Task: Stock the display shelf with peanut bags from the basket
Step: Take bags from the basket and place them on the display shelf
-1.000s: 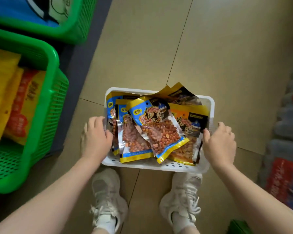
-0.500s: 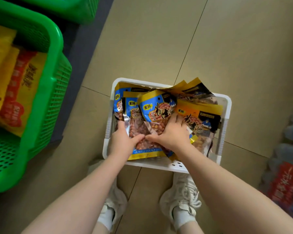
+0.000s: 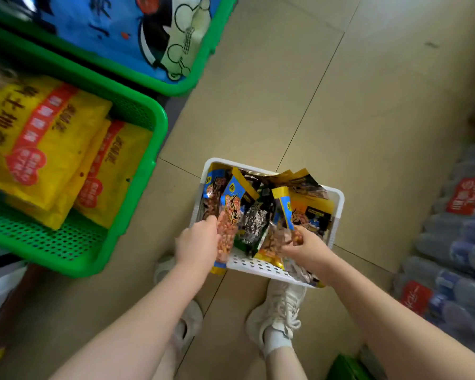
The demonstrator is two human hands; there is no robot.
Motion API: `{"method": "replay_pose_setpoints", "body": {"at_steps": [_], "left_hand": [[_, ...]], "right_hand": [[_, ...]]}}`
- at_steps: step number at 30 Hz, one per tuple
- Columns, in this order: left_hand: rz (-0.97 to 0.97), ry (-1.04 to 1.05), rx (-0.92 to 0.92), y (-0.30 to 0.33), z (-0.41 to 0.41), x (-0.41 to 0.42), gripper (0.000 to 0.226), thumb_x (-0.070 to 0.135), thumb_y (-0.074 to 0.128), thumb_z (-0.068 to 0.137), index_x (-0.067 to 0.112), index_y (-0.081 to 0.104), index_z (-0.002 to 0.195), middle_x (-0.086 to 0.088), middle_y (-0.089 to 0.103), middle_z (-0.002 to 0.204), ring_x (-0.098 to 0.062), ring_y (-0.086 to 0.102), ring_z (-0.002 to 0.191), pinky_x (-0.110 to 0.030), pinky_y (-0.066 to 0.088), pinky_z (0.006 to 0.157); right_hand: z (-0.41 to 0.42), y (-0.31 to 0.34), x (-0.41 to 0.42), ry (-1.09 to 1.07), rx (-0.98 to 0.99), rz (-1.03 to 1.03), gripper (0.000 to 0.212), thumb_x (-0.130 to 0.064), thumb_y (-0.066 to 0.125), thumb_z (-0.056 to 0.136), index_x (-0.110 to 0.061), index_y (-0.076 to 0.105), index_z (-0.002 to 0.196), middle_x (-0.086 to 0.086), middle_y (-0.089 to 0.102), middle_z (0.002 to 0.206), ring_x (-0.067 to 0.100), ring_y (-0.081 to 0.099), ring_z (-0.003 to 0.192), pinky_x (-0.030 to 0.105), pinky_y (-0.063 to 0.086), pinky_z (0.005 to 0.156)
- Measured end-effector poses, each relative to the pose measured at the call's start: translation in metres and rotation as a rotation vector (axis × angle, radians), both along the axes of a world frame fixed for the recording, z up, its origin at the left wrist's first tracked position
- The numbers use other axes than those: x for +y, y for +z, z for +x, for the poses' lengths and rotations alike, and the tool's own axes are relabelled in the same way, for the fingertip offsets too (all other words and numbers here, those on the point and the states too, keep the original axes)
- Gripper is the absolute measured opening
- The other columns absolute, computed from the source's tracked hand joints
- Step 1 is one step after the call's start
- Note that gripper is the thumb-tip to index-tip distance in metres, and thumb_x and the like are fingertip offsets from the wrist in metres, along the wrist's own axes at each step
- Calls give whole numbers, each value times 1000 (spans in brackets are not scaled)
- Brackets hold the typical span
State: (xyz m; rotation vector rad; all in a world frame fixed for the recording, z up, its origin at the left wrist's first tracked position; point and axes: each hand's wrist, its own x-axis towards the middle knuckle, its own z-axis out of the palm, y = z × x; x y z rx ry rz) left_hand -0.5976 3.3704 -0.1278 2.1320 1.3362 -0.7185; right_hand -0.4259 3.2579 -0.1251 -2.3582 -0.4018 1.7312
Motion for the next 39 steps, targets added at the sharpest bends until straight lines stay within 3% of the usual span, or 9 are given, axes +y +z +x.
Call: {"method": "replay_pose_setpoints", "body": {"at_steps": [5, 9, 12, 16, 21, 23, 27, 32, 39], "left_hand": [[135, -132, -56, 91, -12, 1, 17, 12, 56, 86, 12, 54, 103, -10, 53, 104, -31, 57, 93, -40, 47, 69], [167, -304, -93, 170, -21, -1, 45, 4, 86, 31, 14, 61, 67, -3, 62, 60, -23, 60, 44, -27, 42, 31], [189, -302, -85, 245, -23, -5, 48, 9, 89, 22, 17, 65, 63, 2, 58, 47, -17, 55, 31, -20, 31, 24], [368, -300, -132, 354, -36, -21, 44, 5, 88, 29, 15, 61, 63, 1, 58, 48, -19, 57, 35, -21, 37, 30], [725, -86, -78, 486, -91, -35, 21, 3, 72, 56, 13, 61, 71, -3, 62, 55, -24, 61, 40, -25, 43, 34], [816, 33, -4, 533, -122, -39, 27, 9, 82, 53, 13, 65, 72, -4, 64, 55, -24, 60, 38, -24, 42, 32], [967, 352, 20, 621, -193, -67, 35, 15, 89, 53, 5, 65, 77, -12, 63, 51, -30, 59, 35, -29, 42, 29], [1171, 700, -31, 709, -291, -108, 26, 23, 66, 84, 0, 57, 91, -23, 66, 72, -40, 64, 66, -34, 36, 46], [1539, 664, 170, 794, -442, -173, 28, 13, 81, 65, 3, 57, 75, -19, 60, 52, -36, 58, 37, -31, 40, 30]], "right_hand": [[13, 97, 9, 91, -244, 29, 14, -16, 59, 75, -15, 47, 82, -2, 52, 66, 20, 49, 61, 27, 34, 47], [17, 171, 15, 85, -325, 82, 14, -24, 56, 79, -11, 52, 75, 8, 61, 70, 33, 56, 74, 33, 43, 57], [20, 237, 18, 67, -328, 130, 15, -18, 56, 76, -7, 53, 85, 9, 66, 84, 33, 61, 82, 38, 49, 67], [14, 332, 26, 114, -314, 268, 20, -15, 59, 80, -13, 40, 87, 9, 61, 91, 33, 59, 90, 35, 45, 72], [-28, 443, 63, 270, -237, 472, 27, -19, 61, 80, -8, 54, 104, 12, 64, 98, 30, 60, 96, 29, 39, 69], [-55, 484, 84, 341, -203, 586, 27, -20, 63, 80, -9, 56, 104, 13, 66, 101, 30, 61, 96, 27, 37, 68], [-133, 570, 116, 512, -152, 837, 20, -18, 61, 82, -12, 46, 94, 2, 57, 79, 24, 54, 75, 29, 36, 62], [-253, 675, 121, 688, -84, 1167, 24, -18, 58, 86, -11, 39, 98, 0, 50, 70, 16, 51, 60, 32, 36, 53], [-425, 779, 97, 634, -71, 1509, 23, -20, 61, 82, -3, 49, 91, 6, 54, 71, 31, 57, 80, 32, 36, 62]]}}
